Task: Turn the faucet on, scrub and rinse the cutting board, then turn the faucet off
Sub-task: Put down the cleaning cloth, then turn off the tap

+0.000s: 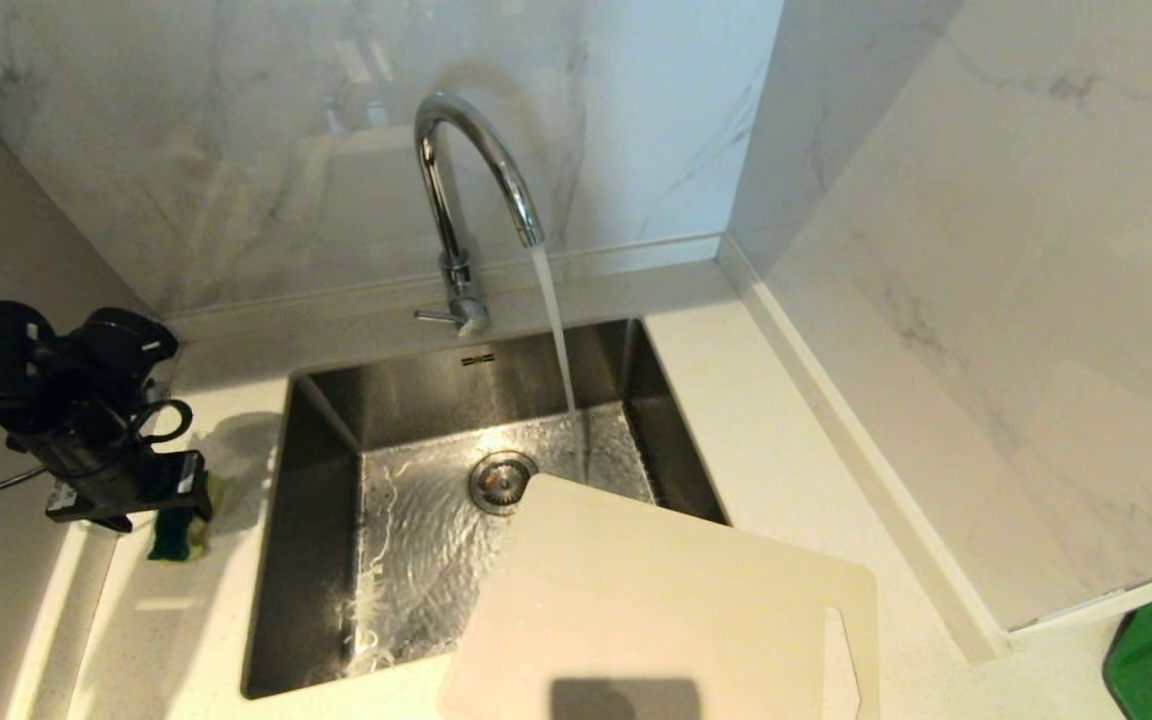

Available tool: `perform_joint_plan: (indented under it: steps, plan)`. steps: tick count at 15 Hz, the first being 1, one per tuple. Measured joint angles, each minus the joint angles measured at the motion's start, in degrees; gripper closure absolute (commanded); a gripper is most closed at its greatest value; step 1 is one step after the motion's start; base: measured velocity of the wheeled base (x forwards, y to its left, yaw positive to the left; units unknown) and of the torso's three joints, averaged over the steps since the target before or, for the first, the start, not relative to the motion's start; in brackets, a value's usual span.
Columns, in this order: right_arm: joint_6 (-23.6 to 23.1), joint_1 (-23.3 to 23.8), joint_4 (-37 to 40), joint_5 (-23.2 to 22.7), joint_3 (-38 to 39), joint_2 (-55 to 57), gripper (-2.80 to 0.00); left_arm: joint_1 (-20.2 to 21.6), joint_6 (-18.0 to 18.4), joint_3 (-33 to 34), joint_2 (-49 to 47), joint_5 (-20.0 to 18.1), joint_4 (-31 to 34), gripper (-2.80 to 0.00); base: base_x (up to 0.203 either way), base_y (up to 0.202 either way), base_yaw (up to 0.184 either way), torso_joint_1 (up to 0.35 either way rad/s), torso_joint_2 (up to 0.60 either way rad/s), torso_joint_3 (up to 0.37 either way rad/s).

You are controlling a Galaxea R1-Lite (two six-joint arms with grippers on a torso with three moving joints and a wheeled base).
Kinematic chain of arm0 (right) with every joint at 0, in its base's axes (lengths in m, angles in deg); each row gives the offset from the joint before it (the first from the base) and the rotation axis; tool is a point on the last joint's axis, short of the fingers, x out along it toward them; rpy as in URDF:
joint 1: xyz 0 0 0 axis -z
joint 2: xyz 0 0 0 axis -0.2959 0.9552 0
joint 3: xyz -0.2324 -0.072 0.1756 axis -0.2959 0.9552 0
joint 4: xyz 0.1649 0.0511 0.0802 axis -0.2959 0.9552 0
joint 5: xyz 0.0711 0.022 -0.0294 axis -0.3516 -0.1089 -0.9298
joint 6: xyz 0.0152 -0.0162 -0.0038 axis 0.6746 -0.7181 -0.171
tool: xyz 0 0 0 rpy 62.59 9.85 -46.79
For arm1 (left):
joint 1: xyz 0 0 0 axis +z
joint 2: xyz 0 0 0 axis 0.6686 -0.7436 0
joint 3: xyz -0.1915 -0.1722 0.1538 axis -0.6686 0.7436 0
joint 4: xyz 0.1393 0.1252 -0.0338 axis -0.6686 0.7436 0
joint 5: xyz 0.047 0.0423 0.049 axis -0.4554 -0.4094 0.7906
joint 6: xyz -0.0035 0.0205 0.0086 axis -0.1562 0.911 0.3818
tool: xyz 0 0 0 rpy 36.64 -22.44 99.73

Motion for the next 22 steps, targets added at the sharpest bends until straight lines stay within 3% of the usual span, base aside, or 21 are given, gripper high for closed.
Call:
perform_joint_plan:
  steps: [2, 4, 7, 10, 11, 14, 18, 22]
  plan:
    - [0.0, 0.0, 0.0, 0.0, 0.0, 0.0, 0.0, -0.4, 0.5, -1.1, 1.7, -0.2, 2.0, -2.8, 0.0, 0.0, 0.0, 0.0, 0.0, 0.0]
    - [0.0, 0.0, 0.0, 0.0, 0.0, 0.0, 0.0, -2.1, 3.1, -1.3, 4.0, -0.4, 2.7, -2.8, 0.0, 0.0, 0.0, 0.0, 0.0, 0.0]
    - [0.0, 0.0, 0.0, 0.0, 0.0, 0.0, 0.0, -6.7, 6.9, -3.4, 7.1, -0.2, 2.7, -2.8, 0.0, 0.0, 0.0, 0.0, 0.0, 0.0]
    - [0.0, 0.0, 0.0, 0.0, 0.0, 0.0, 0.0, -11.1, 7.8, -9.1, 6.5, 0.1, 2.8, -2.8, 0.0, 0.0, 0.0, 0.0, 0.0, 0.0]
    - [0.0, 0.0, 0.0, 0.0, 0.0, 0.0, 0.0, -12.6, 7.7, -11.5, 5.3, 0.1, 2.8, 0.0, 0.0, 0.0, 0.0, 0.0, 0.0, 0.0]
    - [0.0, 0.0, 0.0, 0.0, 0.0, 0.0, 0.0, -16.7, 7.5, -19.0, 0.7, 0.2, 2.9, 0.0, 0.0, 0.0, 0.0, 0.0, 0.0, 0.0]
    - [0.0, 0.0, 0.0, 0.0, 0.0, 0.0, 0.0, -20.9, 4.7, -27.8, -5.5, 4.1, 3.9, 0.0, 0.0, 0.0, 0.0, 0.0, 0.0, 0.0]
    - [0.0, 0.0, 0.0, 0.0, 0.0, 0.0, 0.0, -23.0, 4.4, -29.6, -9.8, 4.5, 2.9, 0.0, 0.0, 0.0, 0.0, 0.0, 0.0, 0.0]
